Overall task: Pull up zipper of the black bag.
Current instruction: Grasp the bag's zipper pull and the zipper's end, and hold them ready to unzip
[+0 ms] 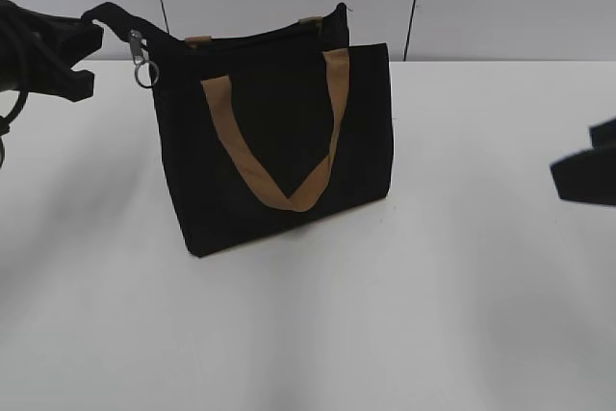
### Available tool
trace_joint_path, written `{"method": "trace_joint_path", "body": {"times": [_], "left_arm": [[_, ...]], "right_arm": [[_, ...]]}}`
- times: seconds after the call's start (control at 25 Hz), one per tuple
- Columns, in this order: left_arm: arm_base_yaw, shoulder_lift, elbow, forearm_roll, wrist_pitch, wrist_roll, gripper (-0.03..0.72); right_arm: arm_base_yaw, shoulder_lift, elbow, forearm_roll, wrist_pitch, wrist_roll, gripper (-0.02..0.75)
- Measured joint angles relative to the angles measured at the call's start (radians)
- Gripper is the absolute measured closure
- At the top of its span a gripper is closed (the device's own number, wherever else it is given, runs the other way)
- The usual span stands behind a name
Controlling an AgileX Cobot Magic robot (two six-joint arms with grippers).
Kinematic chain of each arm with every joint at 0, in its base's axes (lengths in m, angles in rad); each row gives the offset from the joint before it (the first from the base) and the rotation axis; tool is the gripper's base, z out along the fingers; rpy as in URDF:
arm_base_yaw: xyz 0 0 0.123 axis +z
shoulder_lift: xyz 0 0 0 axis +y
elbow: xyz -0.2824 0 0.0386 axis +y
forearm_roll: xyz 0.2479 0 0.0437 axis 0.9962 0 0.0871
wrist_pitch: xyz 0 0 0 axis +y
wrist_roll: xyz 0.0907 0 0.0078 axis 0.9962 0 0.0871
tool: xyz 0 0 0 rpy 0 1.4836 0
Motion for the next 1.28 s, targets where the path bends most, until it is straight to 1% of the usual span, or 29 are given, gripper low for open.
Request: {"method": "trace_joint_path", "body": {"times": [0.24, 0.44, 0.52, 0.6, 0.72, 0.8, 0.96, 1.12, 1.28], "left_arm": [[0.0, 0.0, 0.0, -0.007, -0.025, 0.0, 0.661], [0.0, 0.0, 0.0, -0.023, -0.073, 0.0, 0.661], [0.0, 0.0, 0.0, -0.026, -0.079, 0.0, 0.661], [0.0, 0.0, 0.0, -0.027, -0.082, 0.0, 0.661], [0.0, 0.0, 0.0, -0.027, -0.084, 0.0, 0.661], [0.0, 0.0, 0.0, -0.027, -0.085, 0.0, 0.661], [0.0, 0.0, 0.0, -0.027, -0.085, 0.0, 0.661], [0.0, 0.0, 0.0, -0.028, -0.085, 0.0, 0.661], [0.0, 0.0, 0.0, -0.029, -0.088, -0.002, 0.661]], "right_arm": [[0.0, 0.269, -0.151, 0.27, -0.015, -0.289, 0.27], [0.0, 0.433, -0.239, 0.513, 0.002, -0.473, 0.27], [0.008, 0.483, -0.254, 0.571, 0.029, -0.561, 0.27], [0.036, 0.524, -0.27, 0.592, 0.059, -0.643, 0.27], [0.129, 0.586, -0.303, 0.598, 0.053, -0.713, 0.27], [0.21, 0.63, -0.337, 0.597, 0.004, -0.729, 0.27], [0.339, 0.726, -0.43, 0.597, -0.113, -0.737, 0.27], [0.413, 0.847, -0.539, 0.597, -0.174, -0.724, 0.273], [0.456, 0.958, -0.637, 0.597, -0.192, -0.68, 0.314]]}}
